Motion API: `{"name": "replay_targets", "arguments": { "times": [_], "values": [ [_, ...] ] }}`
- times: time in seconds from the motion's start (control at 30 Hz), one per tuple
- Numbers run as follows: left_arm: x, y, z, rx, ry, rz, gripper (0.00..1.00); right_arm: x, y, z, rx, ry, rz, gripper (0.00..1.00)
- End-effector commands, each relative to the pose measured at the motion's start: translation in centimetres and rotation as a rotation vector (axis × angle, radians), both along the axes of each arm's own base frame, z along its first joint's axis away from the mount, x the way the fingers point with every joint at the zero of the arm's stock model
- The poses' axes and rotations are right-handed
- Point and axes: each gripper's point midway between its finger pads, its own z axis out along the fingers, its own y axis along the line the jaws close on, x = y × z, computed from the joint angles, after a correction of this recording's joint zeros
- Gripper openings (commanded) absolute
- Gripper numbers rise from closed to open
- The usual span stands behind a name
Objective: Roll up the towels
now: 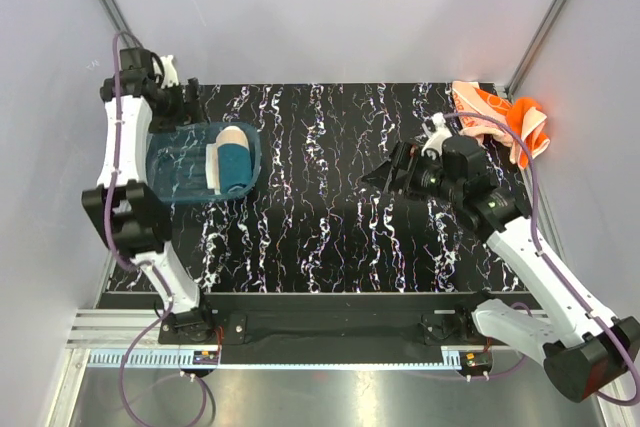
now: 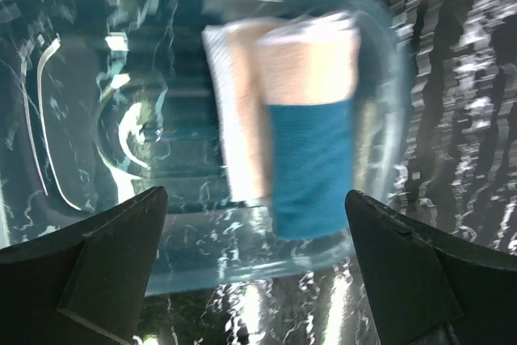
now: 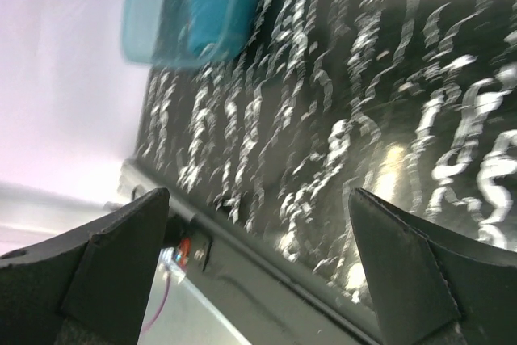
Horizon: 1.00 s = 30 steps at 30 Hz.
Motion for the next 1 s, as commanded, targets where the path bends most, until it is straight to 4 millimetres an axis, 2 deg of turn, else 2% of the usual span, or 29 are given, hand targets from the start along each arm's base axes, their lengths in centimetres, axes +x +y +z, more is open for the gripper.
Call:
{"name": "replay_targets", "arguments": {
  "times": [0.0, 0.03, 0.07, 0.1, 0.13, 0.17, 0.2, 0.23, 0.27, 0.3, 0.33, 0.37, 0.4, 0.53, 0.67, 0.77, 0.97],
  "values": [
    [-0.7, -5.3, 6.1, 0.057, -0.178, -0.063, 0.99, 3.1, -3.0, 2.0, -0.122, -0.074, -0.166, 1.0],
    [-1.1, -6.6, 6.0, 0.063, -0.178, -0.071, 0.99, 3.9, -4.0, 1.3, -0.166, -0.04, -0.206, 1.0],
    [-1.4, -8.1, 6.8, 0.051, -0.195, -0.062, 0.99, 5.1, -5.3, 2.7, -0.163, -0.058, -0.259, 1.0],
    [-1.8, -11.5, 6.8, 0.037, -0.2, -0.13, 0.99, 5.7, -5.8, 2.9, -0.17, -0.054, -0.277, 1.0],
    [-2.0, -13.3, 6.7, 0.015, -0.201, -0.158, 0.99, 6.4, -6.1, 2.7, -0.172, -0.037, -0.284, 1.0],
    [-1.8, -15.1, 6.1, -0.02, -0.193, -0.172, 0.99, 7.0, -6.5, 3.3, -0.167, -0.045, -0.298, 1.0],
    [-2.4, -18.3, 5.5, -0.061, -0.175, -0.249, 0.99, 7.5, -7.3, 3.3, -0.171, -0.041, -0.32, 1.0],
    [-2.4, -19.4, 4.7, -0.073, -0.153, -0.269, 0.99, 8.0, -7.4, 3.3, -0.179, -0.034, -0.326, 1.0],
    [-2.2, -20.6, 2.7, -0.095, -0.091, -0.269, 0.99, 8.2, -7.6, 3.1, -0.189, -0.028, -0.334, 1.0],
    [-2.7, -22.5, 1.7, -0.147, -0.053, -0.319, 0.99, 8.7, -8.1, 2.6, -0.209, -0.015, -0.349, 1.0],
    [-2.8, -23.3, 0.7, -0.174, -0.02, -0.325, 0.99, 8.9, -8.9, 2.3, -0.238, -0.003, -0.384, 1.0],
    [-2.7, -24.0, -1.7, -0.18, 0.027, -0.335, 0.99, 9.2, -9.5, 1.9, -0.255, 0.009, -0.405, 1.0],
    [-2.9, -24.7, -2.7, -0.186, 0.051, -0.35, 0.99, 9.7, -10.9, 1.1, -0.278, 0.038, -0.44, 1.0],
    [-2.6, -25.3, -6.6, -0.174, 0.113, -0.372, 0.99, 11.1, -13.7, -0.6, -0.3, 0.107, -0.494, 1.0],
    [-2.5, -24.8, -9.9, -0.128, 0.183, -0.374, 0.99, 12.0, -14.2, -1.2, -0.32, 0.119, -0.5, 1.0],
    [-2.5, -23.8, -11.1, -0.084, 0.215, -0.356, 0.99, 12.3, -13.8, -1.8, -0.306, 0.135, -0.488, 1.0],
    [-2.5, -21.2, -11.5, -0.039, 0.236, -0.301, 0.99, 13.3, -14.4, -3.5, -0.34, 0.174, -0.499, 1.0]
  ]
}}
